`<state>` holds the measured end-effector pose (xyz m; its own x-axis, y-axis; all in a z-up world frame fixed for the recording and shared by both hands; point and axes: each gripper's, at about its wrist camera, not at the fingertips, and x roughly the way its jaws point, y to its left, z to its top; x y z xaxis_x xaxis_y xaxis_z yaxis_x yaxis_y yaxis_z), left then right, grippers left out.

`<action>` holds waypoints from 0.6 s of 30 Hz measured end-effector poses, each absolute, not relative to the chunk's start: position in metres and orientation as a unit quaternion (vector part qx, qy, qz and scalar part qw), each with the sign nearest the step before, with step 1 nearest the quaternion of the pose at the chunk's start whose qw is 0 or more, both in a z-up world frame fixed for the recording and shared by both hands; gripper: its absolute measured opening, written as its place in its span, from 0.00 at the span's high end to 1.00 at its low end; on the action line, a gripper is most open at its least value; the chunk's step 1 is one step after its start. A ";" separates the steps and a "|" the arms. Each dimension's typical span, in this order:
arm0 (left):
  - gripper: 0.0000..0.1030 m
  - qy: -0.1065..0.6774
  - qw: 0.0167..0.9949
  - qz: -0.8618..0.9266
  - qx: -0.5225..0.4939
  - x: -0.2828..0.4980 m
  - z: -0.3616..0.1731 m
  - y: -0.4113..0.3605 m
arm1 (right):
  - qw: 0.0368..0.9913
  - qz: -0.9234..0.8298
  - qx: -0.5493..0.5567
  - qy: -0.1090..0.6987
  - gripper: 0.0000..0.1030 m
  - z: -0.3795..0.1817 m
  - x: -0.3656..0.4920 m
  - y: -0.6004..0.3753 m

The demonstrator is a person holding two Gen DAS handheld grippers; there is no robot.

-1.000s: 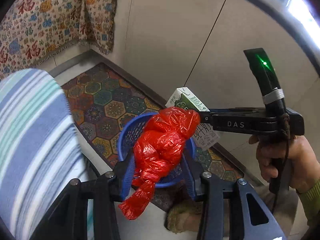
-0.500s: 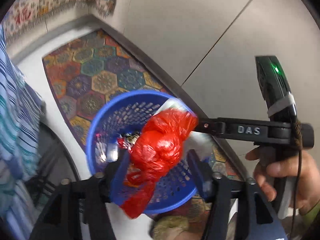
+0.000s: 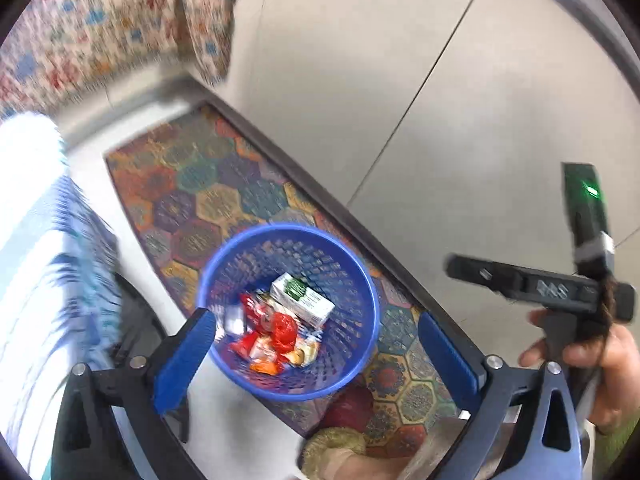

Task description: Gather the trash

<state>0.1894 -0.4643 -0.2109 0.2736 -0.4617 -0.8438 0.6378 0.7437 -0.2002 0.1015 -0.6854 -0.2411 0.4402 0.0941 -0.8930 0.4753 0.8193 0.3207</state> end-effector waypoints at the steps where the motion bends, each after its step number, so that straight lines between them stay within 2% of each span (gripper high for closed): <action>1: 0.00 0.481 0.802 -0.341 0.096 0.182 -0.202 -0.463 | 0.808 -0.122 0.262 0.513 0.00 -0.229 0.092 -0.680; 9: 0.00 0.418 0.855 -0.273 0.139 0.121 -0.138 -0.439 | 0.856 -0.172 0.169 0.457 0.00 -0.149 0.018 -0.624; 13: 0.00 0.451 0.836 -0.290 0.120 0.114 -0.125 -0.421 | 0.868 -0.149 0.178 0.438 0.00 -0.131 0.000 -0.604; 18: 0.00 0.413 0.865 -0.252 0.133 0.094 -0.103 -0.400 | 0.870 -0.168 0.150 0.440 0.00 -0.117 -0.014 -0.578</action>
<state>0.0943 -0.3997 -0.1029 0.5318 -0.3263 -0.7814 0.5463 0.8373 0.0221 -0.0135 -0.5783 -0.1166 0.5572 -0.1600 -0.8148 0.4240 0.8985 0.1135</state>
